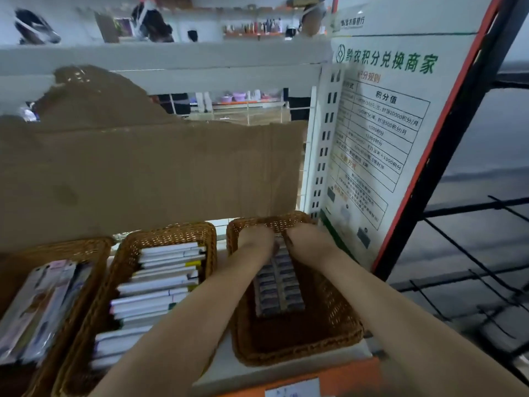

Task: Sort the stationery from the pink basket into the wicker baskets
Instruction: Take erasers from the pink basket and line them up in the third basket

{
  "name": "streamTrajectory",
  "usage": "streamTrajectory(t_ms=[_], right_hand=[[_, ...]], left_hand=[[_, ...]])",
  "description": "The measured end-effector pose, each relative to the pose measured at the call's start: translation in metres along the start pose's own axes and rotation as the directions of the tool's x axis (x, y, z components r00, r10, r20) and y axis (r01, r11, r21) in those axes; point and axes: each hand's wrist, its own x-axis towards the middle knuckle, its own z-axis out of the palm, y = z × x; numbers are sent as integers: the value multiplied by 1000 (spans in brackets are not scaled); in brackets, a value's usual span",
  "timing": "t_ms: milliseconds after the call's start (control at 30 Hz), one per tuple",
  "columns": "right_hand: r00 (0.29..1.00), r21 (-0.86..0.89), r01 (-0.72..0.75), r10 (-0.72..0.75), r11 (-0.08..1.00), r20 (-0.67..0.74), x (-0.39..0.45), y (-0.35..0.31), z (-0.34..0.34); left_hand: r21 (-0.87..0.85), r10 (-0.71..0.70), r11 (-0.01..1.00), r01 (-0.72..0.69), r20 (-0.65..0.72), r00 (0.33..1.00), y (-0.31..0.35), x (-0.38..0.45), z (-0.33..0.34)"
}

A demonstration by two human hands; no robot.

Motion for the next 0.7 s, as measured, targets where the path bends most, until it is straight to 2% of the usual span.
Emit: streamTrajectory(t_ms=[133,267,400,700], right_hand=[[997,23,62,-63,998,55,9,2,6],[990,33,119,-121,992,75,14,6,10],[990,28,109,-111,994,88,19,10,12],[988,144,147,-151,979,17,24,12,17]], left_hand=[[-102,-54,993,55,12,998,0,0,10],[-223,-52,973,55,18,998,-4,0,12],[-336,6,942,16,64,998,-14,-4,9],[-415,120,908,-61,118,986,-37,-21,-4]])
